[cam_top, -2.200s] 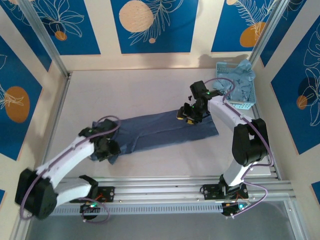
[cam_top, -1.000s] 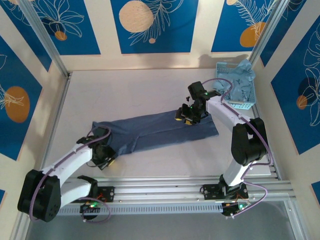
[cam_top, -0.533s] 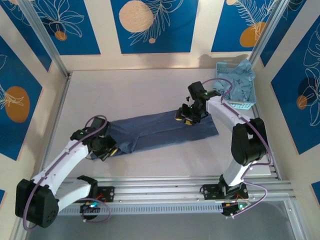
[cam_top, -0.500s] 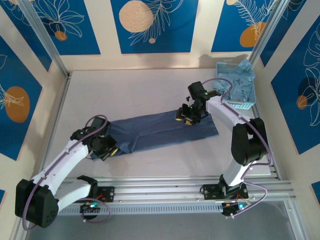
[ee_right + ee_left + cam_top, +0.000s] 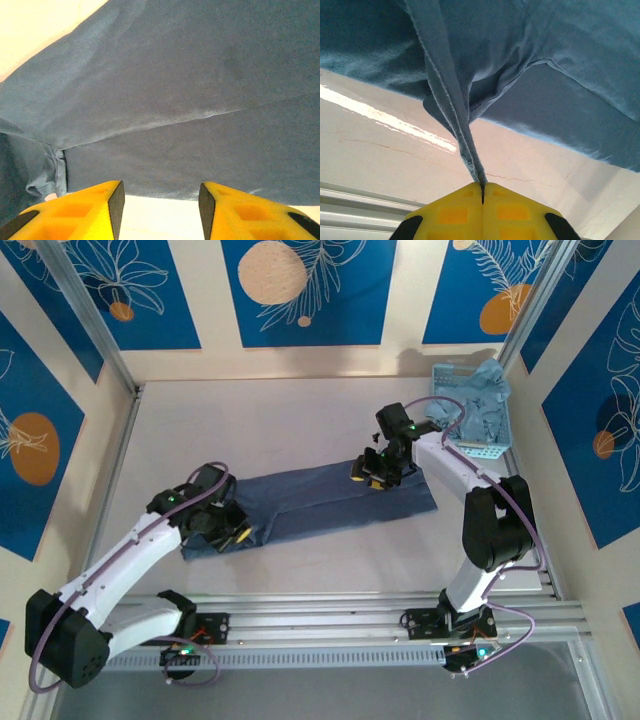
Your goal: Fold and stack the t-shirts
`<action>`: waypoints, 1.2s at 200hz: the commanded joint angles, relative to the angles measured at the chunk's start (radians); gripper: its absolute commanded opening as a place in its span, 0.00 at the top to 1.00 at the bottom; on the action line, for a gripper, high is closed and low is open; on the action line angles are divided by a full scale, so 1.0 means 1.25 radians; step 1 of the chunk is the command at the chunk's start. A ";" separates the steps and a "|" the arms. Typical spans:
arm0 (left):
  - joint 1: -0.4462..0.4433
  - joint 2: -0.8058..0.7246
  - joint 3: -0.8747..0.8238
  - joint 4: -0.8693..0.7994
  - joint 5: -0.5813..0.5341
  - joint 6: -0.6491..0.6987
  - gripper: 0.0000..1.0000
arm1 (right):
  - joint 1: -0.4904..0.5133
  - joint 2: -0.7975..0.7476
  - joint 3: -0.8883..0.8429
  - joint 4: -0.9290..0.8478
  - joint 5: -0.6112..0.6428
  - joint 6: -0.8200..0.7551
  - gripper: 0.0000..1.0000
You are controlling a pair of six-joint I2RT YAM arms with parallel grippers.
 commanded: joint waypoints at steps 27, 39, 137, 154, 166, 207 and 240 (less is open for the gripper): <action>-0.020 -0.002 0.019 -0.037 -0.017 -0.032 1.00 | -0.004 0.008 0.000 -0.018 -0.013 0.001 0.54; -0.022 -0.007 0.003 -0.012 -0.002 -0.046 1.00 | -0.003 0.007 -0.001 -0.019 -0.013 0.001 0.54; -0.031 0.070 0.008 0.163 0.050 -0.074 1.00 | -0.004 0.009 -0.003 -0.018 -0.011 0.004 0.55; -0.031 0.082 0.009 0.162 0.058 -0.072 1.00 | -0.003 0.008 -0.006 -0.018 -0.010 0.005 0.55; -0.033 0.081 0.000 0.164 0.064 -0.075 1.00 | -0.005 0.007 -0.007 -0.018 -0.009 0.005 0.55; -0.066 0.084 -0.041 0.200 0.077 -0.106 1.00 | -0.011 0.011 -0.009 -0.015 -0.010 0.007 0.55; -0.079 0.122 -0.048 0.225 0.078 -0.106 1.00 | -0.012 0.018 -0.003 -0.014 -0.014 0.011 0.56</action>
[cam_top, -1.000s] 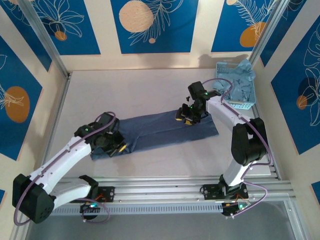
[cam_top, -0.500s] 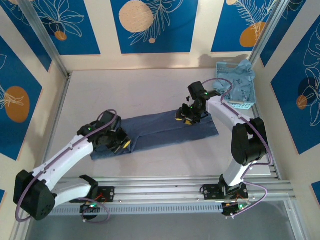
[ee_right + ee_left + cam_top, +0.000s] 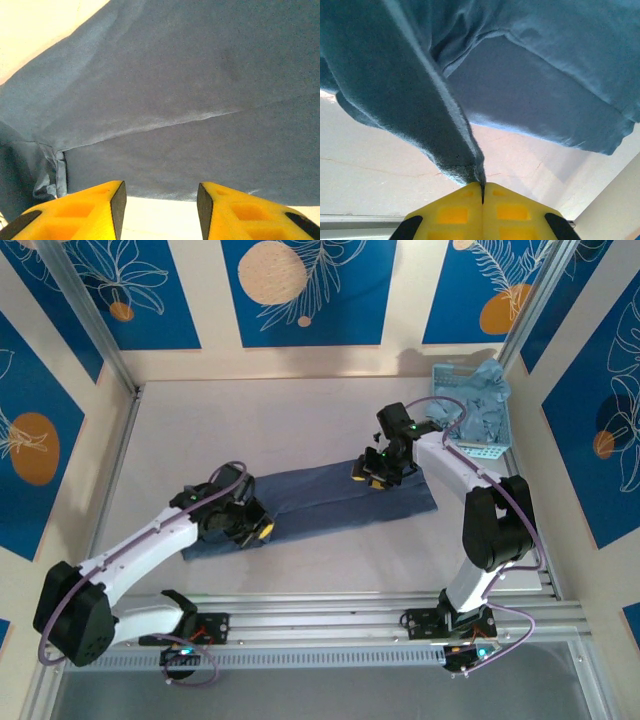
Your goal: Fold and stack the t-shirts
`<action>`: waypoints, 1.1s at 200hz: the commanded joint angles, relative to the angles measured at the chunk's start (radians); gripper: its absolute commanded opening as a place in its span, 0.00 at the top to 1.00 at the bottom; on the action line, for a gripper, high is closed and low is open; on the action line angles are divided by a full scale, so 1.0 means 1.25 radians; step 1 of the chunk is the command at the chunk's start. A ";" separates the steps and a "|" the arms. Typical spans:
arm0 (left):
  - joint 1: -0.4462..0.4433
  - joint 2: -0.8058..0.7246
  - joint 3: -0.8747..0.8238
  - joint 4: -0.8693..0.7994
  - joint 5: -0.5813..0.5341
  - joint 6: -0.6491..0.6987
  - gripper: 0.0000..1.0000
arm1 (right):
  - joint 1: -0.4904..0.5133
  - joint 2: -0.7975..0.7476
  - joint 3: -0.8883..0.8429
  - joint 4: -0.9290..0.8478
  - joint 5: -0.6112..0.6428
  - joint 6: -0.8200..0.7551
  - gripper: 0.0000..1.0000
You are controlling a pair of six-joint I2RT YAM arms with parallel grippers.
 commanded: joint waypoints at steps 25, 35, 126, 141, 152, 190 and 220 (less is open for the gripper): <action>-0.011 0.024 -0.020 0.019 -0.014 -0.023 1.00 | -0.003 0.013 0.000 -0.015 -0.013 0.013 0.55; -0.008 0.021 -0.020 0.010 -0.024 -0.024 1.00 | -0.003 0.011 -0.001 -0.016 -0.013 0.014 0.56; 0.169 0.003 0.015 -0.154 -0.106 0.169 1.00 | -0.001 -0.006 -0.020 -0.014 -0.015 0.013 0.56; 0.195 0.003 0.013 -0.170 -0.119 0.204 1.00 | -0.001 -0.006 -0.019 -0.015 -0.014 0.011 0.56; 0.209 0.004 0.009 -0.180 -0.131 0.223 1.00 | -0.002 -0.009 -0.021 -0.016 -0.014 0.011 0.55; 0.240 0.018 -0.005 -0.240 -0.191 0.274 1.00 | -0.003 -0.014 -0.025 -0.018 -0.015 0.009 0.55; 0.261 0.018 -0.016 -0.265 -0.251 0.318 1.00 | -0.001 -0.015 -0.027 -0.018 -0.014 0.010 0.55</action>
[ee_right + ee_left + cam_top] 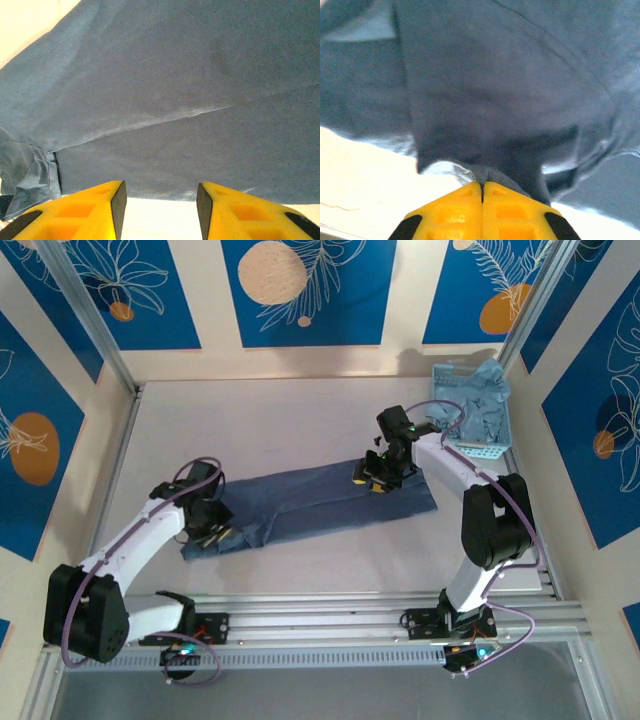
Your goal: Fold and stack the t-shirts
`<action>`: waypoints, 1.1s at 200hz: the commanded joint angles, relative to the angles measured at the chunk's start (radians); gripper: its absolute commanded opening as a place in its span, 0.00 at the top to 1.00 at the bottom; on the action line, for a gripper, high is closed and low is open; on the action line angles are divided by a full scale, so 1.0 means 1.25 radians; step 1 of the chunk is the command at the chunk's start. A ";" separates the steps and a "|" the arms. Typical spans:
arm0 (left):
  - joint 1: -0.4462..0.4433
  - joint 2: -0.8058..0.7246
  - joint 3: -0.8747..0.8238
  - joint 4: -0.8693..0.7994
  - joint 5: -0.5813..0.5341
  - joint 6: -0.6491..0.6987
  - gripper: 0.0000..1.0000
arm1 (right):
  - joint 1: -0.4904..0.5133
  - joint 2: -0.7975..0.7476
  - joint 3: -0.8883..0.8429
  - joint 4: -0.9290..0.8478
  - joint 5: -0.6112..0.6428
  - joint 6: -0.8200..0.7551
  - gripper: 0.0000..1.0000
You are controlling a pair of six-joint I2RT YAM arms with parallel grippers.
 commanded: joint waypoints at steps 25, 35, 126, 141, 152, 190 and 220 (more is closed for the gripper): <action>0.036 0.021 -0.020 -0.068 -0.099 0.092 1.00 | -0.001 -0.022 -0.011 -0.018 -0.015 0.005 0.55; 0.040 0.029 -0.021 -0.067 -0.111 0.105 1.00 | 0.001 -0.022 -0.011 -0.018 -0.015 0.005 0.56; 0.070 0.155 0.028 -0.041 -0.220 0.173 1.00 | 0.003 -0.027 -0.039 -0.009 -0.012 0.015 0.56; 0.071 0.170 0.039 -0.040 -0.236 0.176 1.00 | 0.002 -0.029 -0.042 -0.010 -0.013 0.015 0.56; 0.073 0.178 0.047 -0.034 -0.243 0.179 1.00 | 0.002 -0.031 -0.044 -0.010 -0.012 0.015 0.56; 0.074 0.228 0.066 -0.028 -0.229 0.201 0.99 | -0.010 -0.028 -0.054 -0.004 -0.009 0.010 0.56; 0.072 0.197 0.083 -0.113 -0.288 0.181 0.43 | -0.058 -0.027 -0.055 -0.005 -0.007 -0.012 0.55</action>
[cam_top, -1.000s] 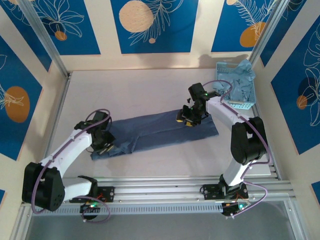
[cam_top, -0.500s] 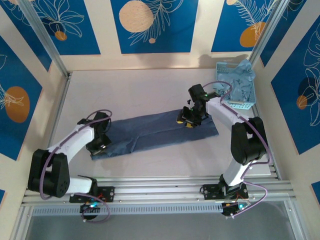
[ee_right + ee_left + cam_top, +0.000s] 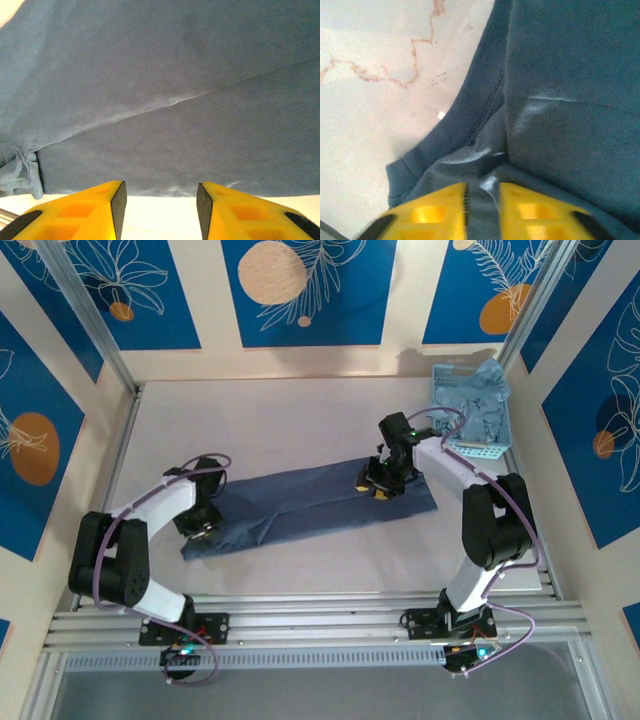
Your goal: Fold and stack the t-shirts
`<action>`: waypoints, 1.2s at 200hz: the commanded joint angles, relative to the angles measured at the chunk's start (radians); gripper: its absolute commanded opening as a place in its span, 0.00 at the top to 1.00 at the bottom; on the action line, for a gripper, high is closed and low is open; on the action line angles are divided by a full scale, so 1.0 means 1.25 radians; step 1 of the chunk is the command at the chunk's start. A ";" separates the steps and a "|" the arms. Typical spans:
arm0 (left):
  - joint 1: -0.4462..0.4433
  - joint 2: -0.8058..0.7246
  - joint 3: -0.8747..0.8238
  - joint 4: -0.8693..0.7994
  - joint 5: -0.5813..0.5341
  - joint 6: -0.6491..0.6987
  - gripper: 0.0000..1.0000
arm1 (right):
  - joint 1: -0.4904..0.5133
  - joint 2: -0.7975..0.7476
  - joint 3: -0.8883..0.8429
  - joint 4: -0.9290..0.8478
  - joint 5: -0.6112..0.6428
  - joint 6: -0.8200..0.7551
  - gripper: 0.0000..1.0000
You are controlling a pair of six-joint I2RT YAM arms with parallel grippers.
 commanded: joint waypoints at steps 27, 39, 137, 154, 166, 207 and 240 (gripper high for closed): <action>0.002 -0.169 0.056 -0.135 -0.073 -0.043 0.33 | -0.087 -0.003 0.020 -0.027 0.011 -0.054 0.55; -0.001 -0.207 0.060 -0.133 0.004 -0.074 0.37 | -0.106 0.019 0.041 -0.038 0.019 -0.068 0.55; -0.054 0.007 -0.024 0.159 0.289 -0.324 0.75 | -0.137 0.302 0.264 -0.147 0.185 -0.098 0.61; -0.027 0.090 0.019 0.156 0.274 -0.277 0.76 | -0.141 0.352 0.293 -0.206 0.186 -0.078 0.63; -0.001 0.144 0.058 0.156 0.263 -0.240 0.76 | -0.143 0.358 0.281 -0.224 0.183 -0.066 0.63; 0.091 0.392 0.349 0.172 0.267 -0.086 0.76 | -0.128 0.282 0.145 -0.211 0.102 0.017 0.62; 0.094 0.636 0.740 0.113 0.307 -0.065 0.76 | -0.030 0.191 0.002 -0.172 0.033 0.148 0.61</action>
